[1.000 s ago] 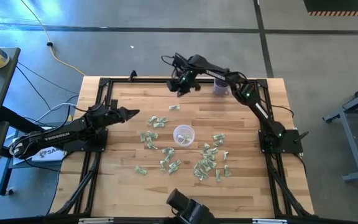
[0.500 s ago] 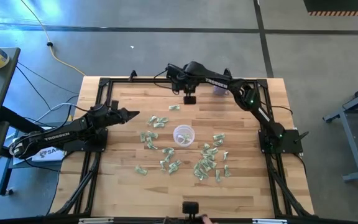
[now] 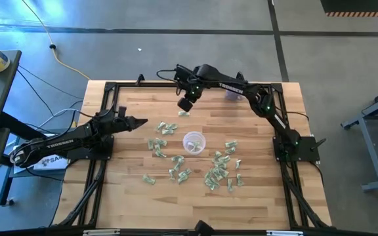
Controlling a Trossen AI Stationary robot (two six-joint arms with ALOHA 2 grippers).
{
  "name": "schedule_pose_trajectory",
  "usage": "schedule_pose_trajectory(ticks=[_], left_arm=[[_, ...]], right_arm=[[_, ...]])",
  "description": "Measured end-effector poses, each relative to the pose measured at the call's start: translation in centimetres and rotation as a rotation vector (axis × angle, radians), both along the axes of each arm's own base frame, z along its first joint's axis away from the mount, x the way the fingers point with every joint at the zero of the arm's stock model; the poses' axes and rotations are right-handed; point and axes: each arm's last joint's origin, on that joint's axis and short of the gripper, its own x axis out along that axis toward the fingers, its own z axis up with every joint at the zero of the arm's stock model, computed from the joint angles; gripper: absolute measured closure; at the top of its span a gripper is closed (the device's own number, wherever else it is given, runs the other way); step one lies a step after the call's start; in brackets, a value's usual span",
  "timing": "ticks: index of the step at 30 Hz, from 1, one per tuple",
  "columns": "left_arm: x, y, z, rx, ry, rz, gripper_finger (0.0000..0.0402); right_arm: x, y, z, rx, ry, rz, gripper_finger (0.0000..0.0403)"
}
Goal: Pick and place Stevia / Truvia into bins
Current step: Put the green stevia packet into the transparent bin
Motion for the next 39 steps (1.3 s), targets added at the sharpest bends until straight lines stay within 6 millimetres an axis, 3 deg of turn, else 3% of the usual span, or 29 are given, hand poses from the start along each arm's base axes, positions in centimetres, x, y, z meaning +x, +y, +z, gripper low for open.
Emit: schedule_pose_trajectory(ticks=[6,11,16,23,29,33,39], left_arm=[[0.6,0.2,2.6,0.254,0.037,-0.058,0.0378],[2.2,1.0,4.2,0.405,0.176,-0.119,0.0364],[5.3,2.5,3.9,0.478,0.386,-0.215,0.038],[11.8,5.6,3.7,0.601,0.52,-0.304,0.0375],[15.8,9.4,1.2,0.49,0.63,-0.336,0.0379],[16.8,11.5,0.7,0.346,0.594,-0.415,0.0379],[17.7,12.9,0.2,0.191,0.737,-0.478,0.0379]], right_arm=[[-2.0,2.7,3.1,-0.045,0.105,0.031,0.0403],[-4.2,3.4,5.5,-0.107,0.172,-0.01,0.0403],[-7.0,2.1,7.1,-0.146,0.183,-0.109,0.0403],[-12.3,1.4,8.2,-0.221,0.21,-0.236,0.0403],[-16.1,2.2,8.2,-0.221,0.07,-0.287,0.0403],[-18.1,2.9,8.0,-0.229,-0.016,-0.323,0.0403],[-19.9,2.6,7.3,-0.235,-0.129,-0.372,0.0403]])
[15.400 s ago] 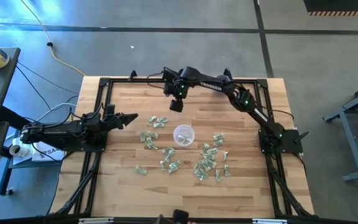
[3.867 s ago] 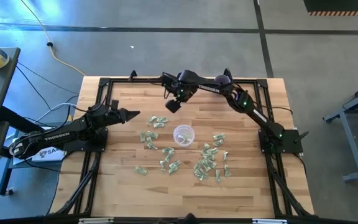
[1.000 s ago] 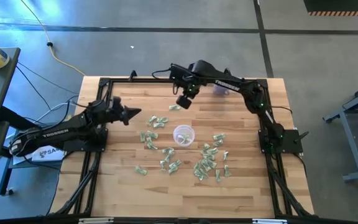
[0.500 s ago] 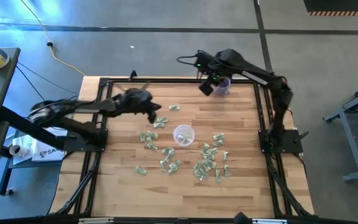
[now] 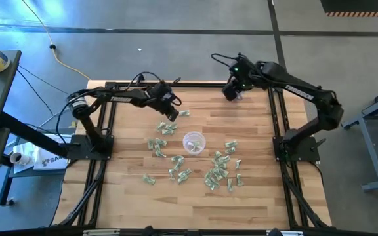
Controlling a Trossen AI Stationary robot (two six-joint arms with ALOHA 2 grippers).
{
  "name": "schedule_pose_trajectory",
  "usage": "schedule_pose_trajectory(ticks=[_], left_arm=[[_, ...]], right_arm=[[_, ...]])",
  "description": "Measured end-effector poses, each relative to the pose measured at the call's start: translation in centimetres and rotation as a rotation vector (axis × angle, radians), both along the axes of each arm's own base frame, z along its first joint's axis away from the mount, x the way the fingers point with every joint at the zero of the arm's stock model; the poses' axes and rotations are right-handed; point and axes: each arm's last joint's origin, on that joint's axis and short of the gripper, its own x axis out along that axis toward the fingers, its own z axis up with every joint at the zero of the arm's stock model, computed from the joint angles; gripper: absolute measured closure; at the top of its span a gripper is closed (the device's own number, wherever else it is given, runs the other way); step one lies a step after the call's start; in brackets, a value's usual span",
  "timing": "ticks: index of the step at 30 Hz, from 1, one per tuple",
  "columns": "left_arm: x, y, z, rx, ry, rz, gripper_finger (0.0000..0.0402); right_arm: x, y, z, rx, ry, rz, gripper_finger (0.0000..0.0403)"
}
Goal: Pick and place Stevia / Truvia into bins
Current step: Put the green stevia packet into the transparent bin
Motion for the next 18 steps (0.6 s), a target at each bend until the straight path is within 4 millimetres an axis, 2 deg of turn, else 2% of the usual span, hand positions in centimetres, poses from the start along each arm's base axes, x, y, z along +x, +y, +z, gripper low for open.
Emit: schedule_pose_trajectory(ticks=[5,18], left_arm=[[1.2,0.8,-0.1,-0.026,0.041,0.006,0.0379],[5.1,3.0,-1.3,-0.109,0.18,0.013,0.0378]], right_arm=[[-0.3,-0.8,-1.0,0.021,-0.06,0.0,0.0403],[-0.3,-1.3,-1.0,-0.033,-0.055,0.015,0.0403]])
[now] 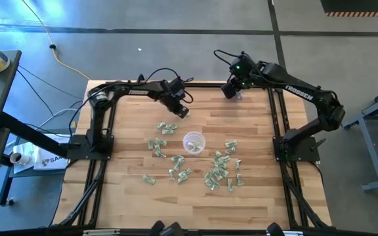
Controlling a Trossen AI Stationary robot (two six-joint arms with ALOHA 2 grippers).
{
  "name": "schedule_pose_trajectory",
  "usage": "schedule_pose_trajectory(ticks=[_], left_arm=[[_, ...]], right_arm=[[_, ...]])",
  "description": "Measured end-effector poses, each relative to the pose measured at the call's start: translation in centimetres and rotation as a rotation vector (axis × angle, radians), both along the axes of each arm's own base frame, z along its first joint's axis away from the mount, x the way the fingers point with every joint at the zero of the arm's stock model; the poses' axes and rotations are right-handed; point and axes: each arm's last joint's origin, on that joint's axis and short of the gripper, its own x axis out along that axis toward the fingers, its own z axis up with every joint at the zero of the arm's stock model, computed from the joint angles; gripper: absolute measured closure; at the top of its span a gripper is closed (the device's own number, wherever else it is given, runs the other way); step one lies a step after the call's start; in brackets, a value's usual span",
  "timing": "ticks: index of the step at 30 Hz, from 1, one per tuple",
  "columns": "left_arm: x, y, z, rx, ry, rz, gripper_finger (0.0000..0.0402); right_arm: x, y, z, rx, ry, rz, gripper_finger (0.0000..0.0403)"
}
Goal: Pick and place Stevia / Truvia into bins
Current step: Put the green stevia packet into the transparent bin
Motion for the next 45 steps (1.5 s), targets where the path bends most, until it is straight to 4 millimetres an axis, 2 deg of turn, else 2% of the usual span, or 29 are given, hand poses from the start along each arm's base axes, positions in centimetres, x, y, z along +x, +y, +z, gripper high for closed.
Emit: schedule_pose_trajectory(ticks=[10,14,19,22,24,29,33,38,42,45], left_arm=[[4.3,-0.8,-0.2,-0.033,-0.06,-0.105,0.0375],[6.3,-1.1,0.9,-0.019,-0.125,-0.144,0.0376],[7.6,-1.5,2.7,0.006,-0.198,-0.205,0.036],[7.3,-1.5,2.4,-0.004,-0.167,-0.213,0.0367],[6.7,-1.2,3.0,-0.002,-0.152,-0.204,0.0374],[5.0,-1.3,5.9,0.028,-0.122,-0.227,0.0363],[3.3,-2.0,8.6,0.084,-0.062,-0.25,0.0337],[0.9,-2.9,12.3,0.188,-0.009,-0.269,0.034],[-0.8,-3.4,14.6,0.241,0.014,-0.254,0.0352],[-2.1,-3.5,15.9,0.249,0.011,-0.235,0.0361]], right_arm=[[-1.1,-1.3,0.0,-0.005,0.014,-0.026,0.0403],[-1.5,-1.9,0.0,-0.007,0.017,-0.044,0.0403],[-1.9,-2.3,0.0,0.004,0.005,-0.054,0.0403],[-1.8,-2.3,0.0,0.054,-0.046,-0.003,0.0403],[-1.5,-2.1,0.0,0.081,-0.076,0.059,0.0403],[0.1,-1.3,-1.0,0.131,-0.18,0.201,0.0403],[1.6,-0.5,-3.6,0.212,-0.249,0.258,0.039],[4.4,0.8,-8.1,0.306,-0.247,0.351,0.0318],[7.1,1.8,-10.9,0.277,-0.192,0.453,0.0247],[8.6,1.9,-12.4,0.235,-0.156,0.487,0.0209]])
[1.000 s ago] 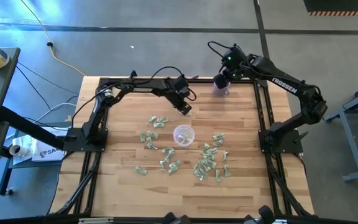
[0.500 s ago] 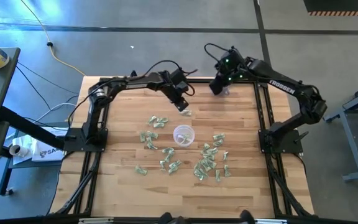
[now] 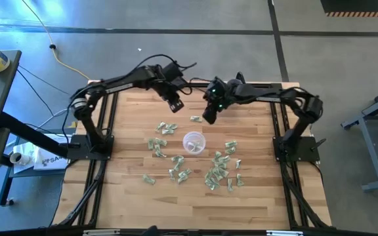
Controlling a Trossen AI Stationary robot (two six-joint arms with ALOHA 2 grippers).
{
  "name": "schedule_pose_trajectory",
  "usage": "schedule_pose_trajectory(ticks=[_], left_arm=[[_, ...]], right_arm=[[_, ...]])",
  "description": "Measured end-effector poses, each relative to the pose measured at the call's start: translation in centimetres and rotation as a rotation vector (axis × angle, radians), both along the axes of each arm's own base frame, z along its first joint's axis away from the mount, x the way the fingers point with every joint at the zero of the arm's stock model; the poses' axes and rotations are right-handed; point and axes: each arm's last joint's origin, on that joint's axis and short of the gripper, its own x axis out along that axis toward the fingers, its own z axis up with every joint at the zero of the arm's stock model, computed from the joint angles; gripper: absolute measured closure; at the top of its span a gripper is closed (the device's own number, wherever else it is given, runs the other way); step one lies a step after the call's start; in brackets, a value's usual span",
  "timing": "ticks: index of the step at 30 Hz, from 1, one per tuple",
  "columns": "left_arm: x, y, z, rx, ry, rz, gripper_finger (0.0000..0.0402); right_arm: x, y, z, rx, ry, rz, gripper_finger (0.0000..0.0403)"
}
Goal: Pick and place Stevia / Truvia into bins
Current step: Put the green stevia packet into the transparent bin
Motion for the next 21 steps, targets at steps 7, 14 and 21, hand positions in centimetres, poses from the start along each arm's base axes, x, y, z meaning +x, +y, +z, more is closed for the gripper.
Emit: schedule_pose_trajectory(ticks=[7,14,21], left_arm=[[-4.6,-1.0,0.6,0.004,-0.07,0.108,0.0364],[-8.5,-3.4,-0.2,0.021,-0.277,0.22,0.0342],[-10.5,-4.5,-2.1,0.002,-0.269,0.309,0.0338]], right_arm=[[1.9,-0.8,-3.1,-0.059,0.061,0.093,0.0194],[2.8,-0.4,-5.2,-0.146,0.097,0.262,0.0197],[4.0,0.7,-7.0,-0.207,0.122,0.345,0.0194]])
